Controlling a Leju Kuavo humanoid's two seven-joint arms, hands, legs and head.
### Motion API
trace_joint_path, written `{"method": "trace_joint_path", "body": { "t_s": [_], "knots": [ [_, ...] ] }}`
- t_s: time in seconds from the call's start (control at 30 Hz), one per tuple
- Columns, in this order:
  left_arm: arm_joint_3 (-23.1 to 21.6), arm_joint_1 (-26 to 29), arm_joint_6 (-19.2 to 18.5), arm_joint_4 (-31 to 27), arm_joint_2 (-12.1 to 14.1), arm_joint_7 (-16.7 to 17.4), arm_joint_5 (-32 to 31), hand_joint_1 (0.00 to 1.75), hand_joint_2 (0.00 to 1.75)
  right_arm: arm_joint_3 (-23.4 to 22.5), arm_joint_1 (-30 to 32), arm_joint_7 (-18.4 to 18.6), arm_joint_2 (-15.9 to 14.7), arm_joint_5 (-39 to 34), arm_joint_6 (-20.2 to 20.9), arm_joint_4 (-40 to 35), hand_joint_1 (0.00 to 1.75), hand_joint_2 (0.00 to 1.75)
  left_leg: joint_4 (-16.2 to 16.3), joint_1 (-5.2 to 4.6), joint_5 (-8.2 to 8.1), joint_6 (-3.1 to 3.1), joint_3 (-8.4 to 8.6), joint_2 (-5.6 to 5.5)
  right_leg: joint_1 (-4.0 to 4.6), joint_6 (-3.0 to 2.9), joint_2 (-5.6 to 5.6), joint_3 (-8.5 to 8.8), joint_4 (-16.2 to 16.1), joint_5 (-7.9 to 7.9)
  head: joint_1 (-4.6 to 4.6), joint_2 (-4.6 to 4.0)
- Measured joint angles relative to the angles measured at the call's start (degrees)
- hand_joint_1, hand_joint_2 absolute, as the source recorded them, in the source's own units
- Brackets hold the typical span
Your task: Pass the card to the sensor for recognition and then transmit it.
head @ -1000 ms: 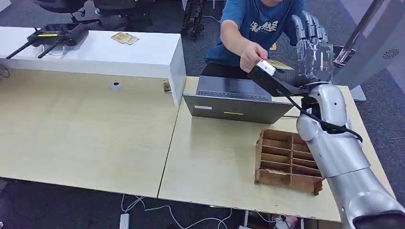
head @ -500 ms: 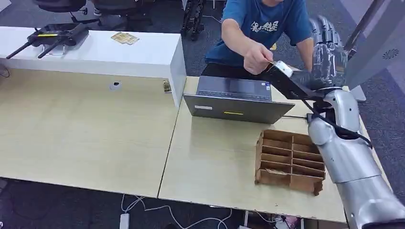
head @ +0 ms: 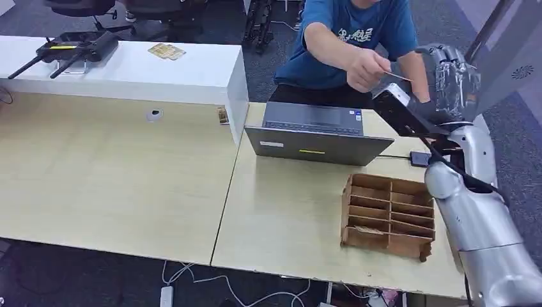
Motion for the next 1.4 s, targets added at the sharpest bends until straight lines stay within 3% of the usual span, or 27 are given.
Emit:
{"method": "trace_joint_path", "body": {
  "t_s": [1.13, 1.23, 1.33, 1.4],
  "knots": [
    [0.00, 0.04, 0.07, 0.00, -0.02, -0.20, 0.41, 0.00, 0.00, -0.04, 0.80, 0.53, 0.00, -0.93, -0.17, -1.64, 1.75, 1.75, 0.00, 0.00, 0.00, 0.00, 0.00, 0.00, 0.00, 0.00, 0.00, 0.01, 0.00, 0.00, 0.00, 0.00],
    [0.00, 0.04, 0.28, 0.00, -0.04, -0.22, 1.09, 0.00, 0.00, -2.13, 1.32, 0.55, 1.18, -12.92, 2.37, -1.73, 1.75, 1.75, -0.01, -0.01, 0.00, 0.00, -0.02, -0.02, 0.00, 0.00, -0.01, 0.03, 0.00, 0.00, -0.02, 0.00],
    [0.00, 0.01, 0.52, 0.00, -0.02, -0.35, 1.90, 0.00, 0.00, -6.26, 1.28, -0.72, 3.65, -36.51, 12.03, -0.96, 1.75, 1.75, -0.01, -0.01, 0.00, 0.00, 0.00, 0.00, 0.00, 0.00, 0.01, 0.01, 0.00, 0.00, -0.02, 0.00],
    [0.00, 0.01, 0.59, 0.00, 0.00, -0.39, 2.14, 0.00, 0.00, -8.29, 0.75, -0.96, 4.66, -47.56, 15.06, 0.31, 1.75, 1.75, 0.00, 0.00, 0.01, 0.00, -0.02, -0.07, 0.00, 0.00, -0.09, 0.01, 0.01, 0.00, -0.02, 0.00]
  ]
}}
